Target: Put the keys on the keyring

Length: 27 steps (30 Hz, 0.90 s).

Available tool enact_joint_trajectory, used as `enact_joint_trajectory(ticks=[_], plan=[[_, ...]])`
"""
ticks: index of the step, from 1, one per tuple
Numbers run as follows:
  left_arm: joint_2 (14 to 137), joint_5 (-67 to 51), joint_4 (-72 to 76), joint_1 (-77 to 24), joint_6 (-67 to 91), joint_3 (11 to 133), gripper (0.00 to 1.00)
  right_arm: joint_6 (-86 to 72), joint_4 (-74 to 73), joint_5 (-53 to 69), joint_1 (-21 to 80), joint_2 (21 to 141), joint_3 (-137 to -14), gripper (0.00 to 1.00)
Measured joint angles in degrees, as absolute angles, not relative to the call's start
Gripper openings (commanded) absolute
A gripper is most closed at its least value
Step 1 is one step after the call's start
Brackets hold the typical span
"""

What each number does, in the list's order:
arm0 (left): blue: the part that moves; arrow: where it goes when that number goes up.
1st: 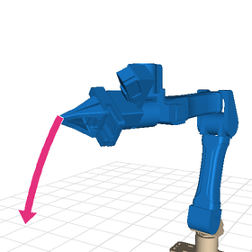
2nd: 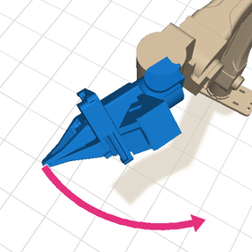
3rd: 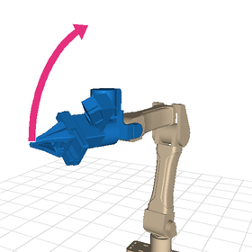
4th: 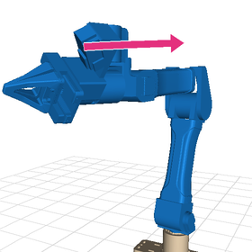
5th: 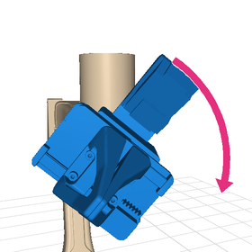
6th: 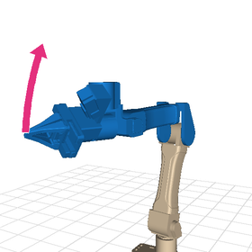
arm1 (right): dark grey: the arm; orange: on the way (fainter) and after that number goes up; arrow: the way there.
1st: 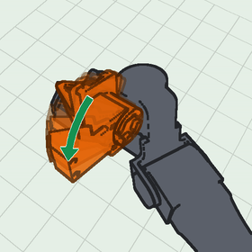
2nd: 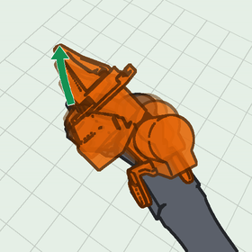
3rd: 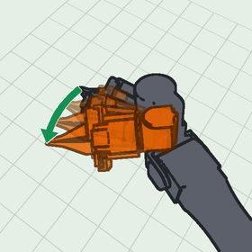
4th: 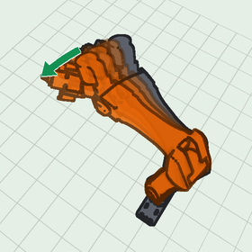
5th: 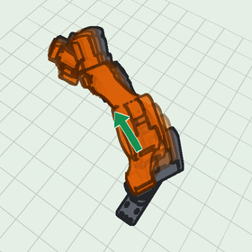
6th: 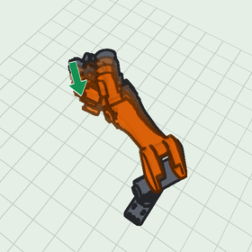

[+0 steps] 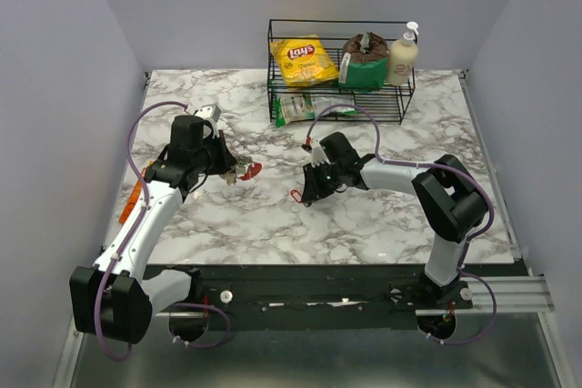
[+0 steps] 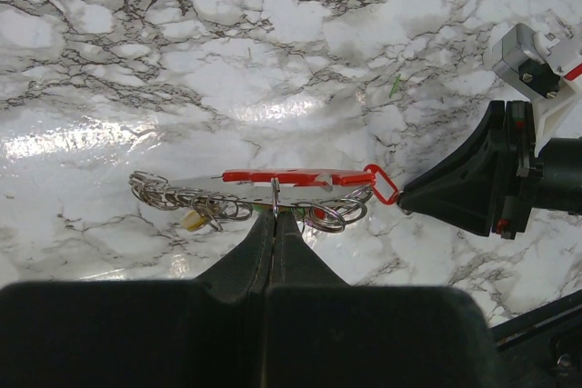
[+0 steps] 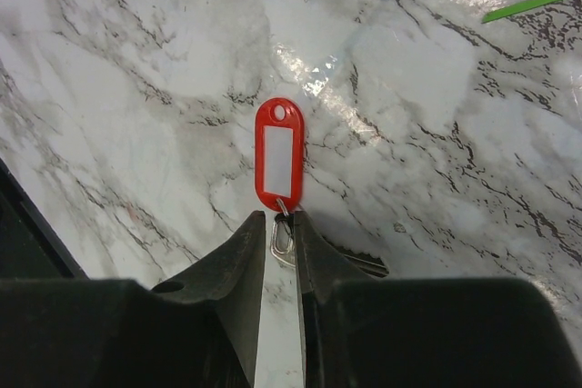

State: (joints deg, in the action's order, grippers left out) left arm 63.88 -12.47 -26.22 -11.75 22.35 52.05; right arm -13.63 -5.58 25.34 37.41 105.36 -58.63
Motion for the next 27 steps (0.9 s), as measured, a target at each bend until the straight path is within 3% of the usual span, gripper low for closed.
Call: enact_joint_trajectory(ticks=[6,10,15,27], plan=[[63.9,-12.4,-26.2,-11.8,22.3,52.1,0.00,-13.3,-5.5,25.4,37.4,105.4,-58.5,0.22],[63.9,-12.4,-26.2,-11.8,22.3,52.1,0.00,-13.1,-5.5,25.6,37.4,105.4,-58.3,0.08],[63.9,-12.4,-26.2,-11.8,22.3,52.1,0.00,-12.8,-5.5,26.4,37.4,105.4,-58.2,0.01],[63.9,-12.5,-26.2,-13.7,20.9,52.1,0.00,-11.9,-5.1,26.9,37.4,99.8,-56.2,0.01]])
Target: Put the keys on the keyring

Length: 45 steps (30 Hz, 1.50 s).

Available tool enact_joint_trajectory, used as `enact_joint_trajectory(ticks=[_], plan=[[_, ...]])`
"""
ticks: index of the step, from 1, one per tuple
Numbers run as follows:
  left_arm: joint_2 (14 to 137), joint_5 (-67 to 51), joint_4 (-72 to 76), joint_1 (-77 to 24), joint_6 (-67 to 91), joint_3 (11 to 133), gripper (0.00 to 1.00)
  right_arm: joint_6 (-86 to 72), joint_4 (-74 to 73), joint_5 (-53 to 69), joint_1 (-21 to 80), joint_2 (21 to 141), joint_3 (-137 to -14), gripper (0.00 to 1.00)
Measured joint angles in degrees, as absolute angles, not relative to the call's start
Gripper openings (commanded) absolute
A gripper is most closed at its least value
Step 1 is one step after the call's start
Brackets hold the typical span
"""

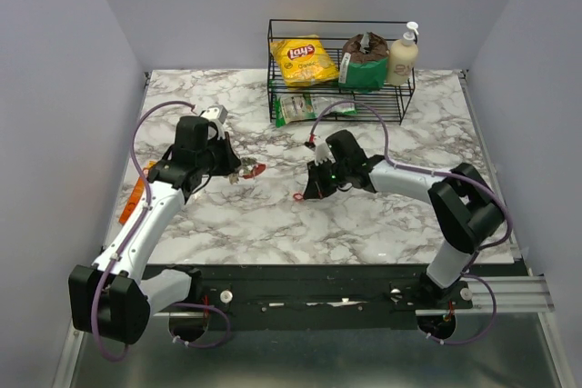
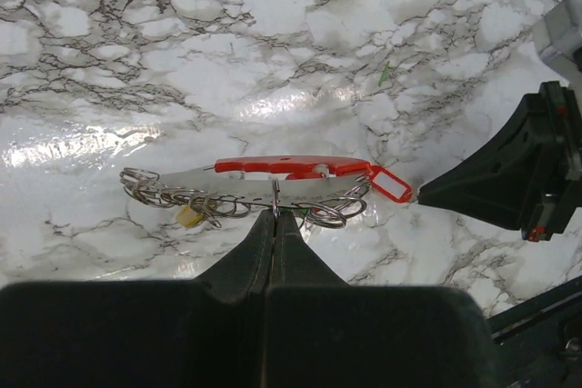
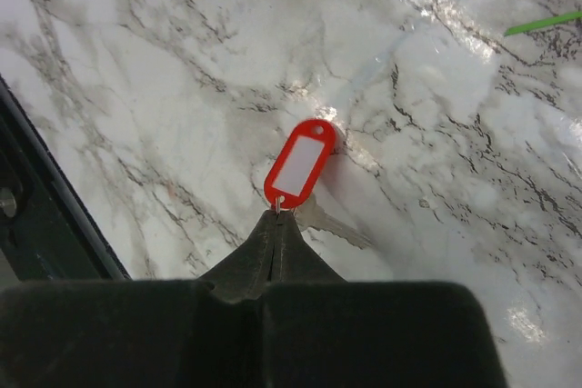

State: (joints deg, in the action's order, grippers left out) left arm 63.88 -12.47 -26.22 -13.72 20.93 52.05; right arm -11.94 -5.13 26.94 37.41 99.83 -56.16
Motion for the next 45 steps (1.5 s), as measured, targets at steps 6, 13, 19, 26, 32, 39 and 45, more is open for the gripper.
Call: enact_joint_trajectory(ticks=[6,13,19,26,32,39,45], plan=[[63.2,-12.5,-26.3,-17.3,18.2,52.1,0.00,-11.0,-3.7,28.6,37.4,93.0,-54.9,0.00],[59.3,-12.9,-26.7,-24.0,12.3,52.1,0.00,-7.9,-3.0,35.3,37.4,86.1,-53.8,0.01],[55.5,-14.0,-27.1,-27.6,7.8,51.9,0.00,-4.0,-2.0,46.4,37.4,80.4,-53.8,0.01],[50.5,-17.1,-25.8,-30.6,1.7,46.9,0.00,0.0,-2.0,50.4,37.4,74.3,-53.7,0.01],[49.3,-23.0,-25.7,-33.6,-5.9,44.8,0.00,3.4,-2.9,47.4,37.4,71.3,-53.6,0.01],[49.2,-31.2,-24.9,-35.8,-10.4,43.3,0.00,4.9,-3.2,47.3,37.4,72.7,-53.6,0.01],[50.9,-33.5,-22.8,-38.6,-11.0,43.3,0.00,4.8,-3.0,48.8,37.4,74.4,-53.6,0.01]])
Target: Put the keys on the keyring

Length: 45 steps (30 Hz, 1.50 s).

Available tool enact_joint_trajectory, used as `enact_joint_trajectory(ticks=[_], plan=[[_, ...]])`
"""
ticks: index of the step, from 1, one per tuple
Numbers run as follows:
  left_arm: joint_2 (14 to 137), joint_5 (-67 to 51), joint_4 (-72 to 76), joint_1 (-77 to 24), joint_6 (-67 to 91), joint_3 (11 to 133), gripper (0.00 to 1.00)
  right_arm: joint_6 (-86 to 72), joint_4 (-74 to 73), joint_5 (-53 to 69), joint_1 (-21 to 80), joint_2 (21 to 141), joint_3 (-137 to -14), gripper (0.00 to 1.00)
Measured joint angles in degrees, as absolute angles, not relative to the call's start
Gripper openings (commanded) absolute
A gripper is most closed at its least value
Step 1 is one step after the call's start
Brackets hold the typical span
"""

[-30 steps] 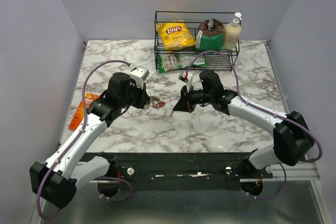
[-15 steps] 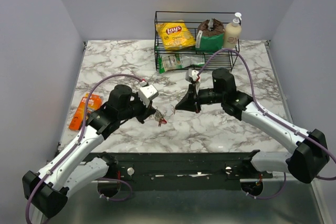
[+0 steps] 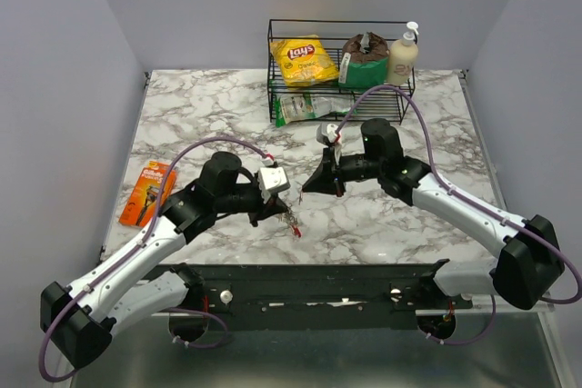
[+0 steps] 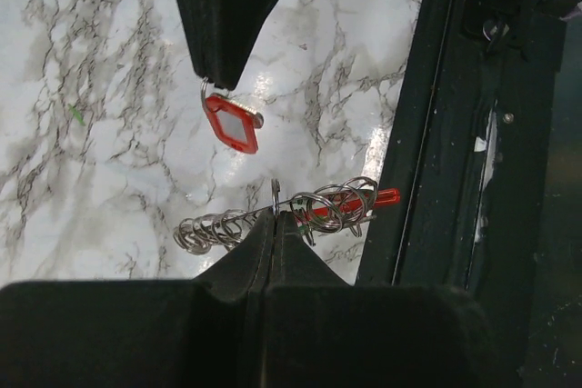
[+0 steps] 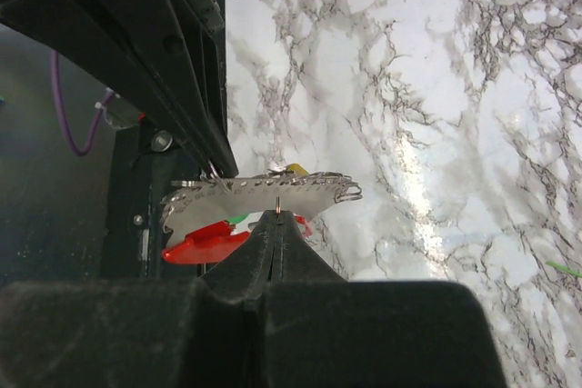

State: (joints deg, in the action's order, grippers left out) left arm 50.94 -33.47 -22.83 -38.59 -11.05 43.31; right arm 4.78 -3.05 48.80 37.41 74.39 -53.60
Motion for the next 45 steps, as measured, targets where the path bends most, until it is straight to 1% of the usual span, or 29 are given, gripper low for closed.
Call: enact_joint_trajectory(ticks=[6,14,23,45], plan=[[53.3,-32.6,-22.0,-41.7,-11.3,43.3,0.00,4.5,-2.5,50.0,37.6,74.5,-53.5,0.01],[53.5,-28.5,-21.4,-43.2,-11.4,43.4,0.00,4.5,-2.4,50.9,38.7,74.5,-52.2,0.01],[55.1,-26.1,-20.8,-43.5,-11.3,43.7,0.00,4.6,-2.7,51.7,40.2,74.6,-52.0,0.01],[55.4,-25.3,-20.7,-43.7,-11.0,43.7,0.00,5.1,-3.2,51.2,41.6,77.4,-52.1,0.01]])
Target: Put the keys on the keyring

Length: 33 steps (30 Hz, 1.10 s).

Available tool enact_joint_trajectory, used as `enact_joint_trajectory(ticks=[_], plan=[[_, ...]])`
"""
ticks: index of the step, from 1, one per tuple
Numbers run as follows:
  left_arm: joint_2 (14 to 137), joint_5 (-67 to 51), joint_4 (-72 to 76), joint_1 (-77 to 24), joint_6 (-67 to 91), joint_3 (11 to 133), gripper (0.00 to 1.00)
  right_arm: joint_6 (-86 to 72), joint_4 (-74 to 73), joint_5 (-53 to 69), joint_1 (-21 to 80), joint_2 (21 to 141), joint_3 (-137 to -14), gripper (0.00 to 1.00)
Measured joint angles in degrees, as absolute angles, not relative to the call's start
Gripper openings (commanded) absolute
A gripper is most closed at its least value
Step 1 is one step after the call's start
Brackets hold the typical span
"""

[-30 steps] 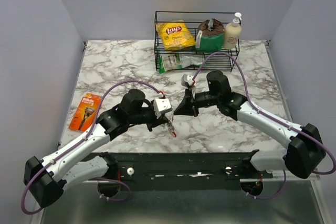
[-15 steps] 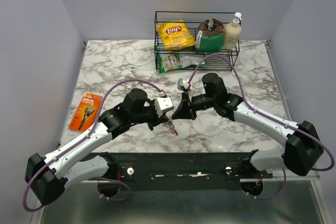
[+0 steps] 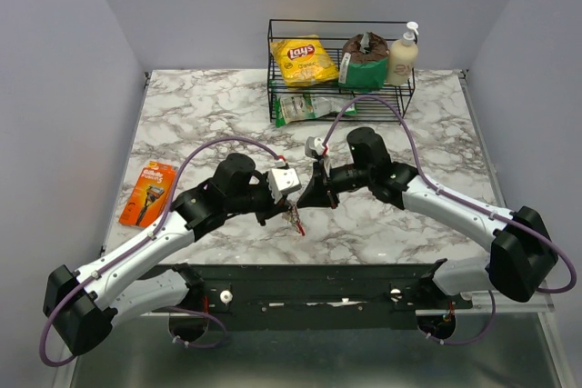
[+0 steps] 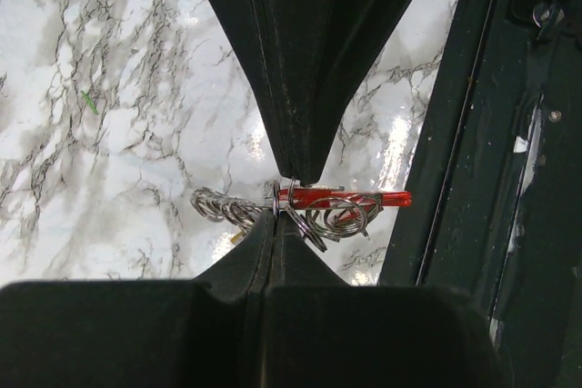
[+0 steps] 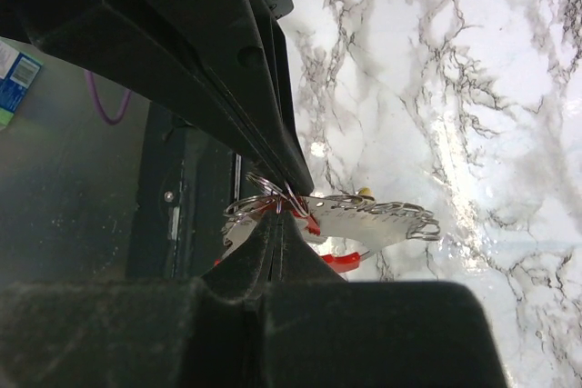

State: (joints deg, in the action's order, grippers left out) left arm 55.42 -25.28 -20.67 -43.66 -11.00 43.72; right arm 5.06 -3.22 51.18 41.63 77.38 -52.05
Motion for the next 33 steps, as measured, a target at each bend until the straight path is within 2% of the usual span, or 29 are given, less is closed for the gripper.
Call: enact_joint_trajectory(ticks=[33], plan=[[53.5,-24.1,-20.9,-44.4,-11.4,43.7,0.00,5.0,-3.2,49.4,41.6,76.6,-52.1,0.01]])
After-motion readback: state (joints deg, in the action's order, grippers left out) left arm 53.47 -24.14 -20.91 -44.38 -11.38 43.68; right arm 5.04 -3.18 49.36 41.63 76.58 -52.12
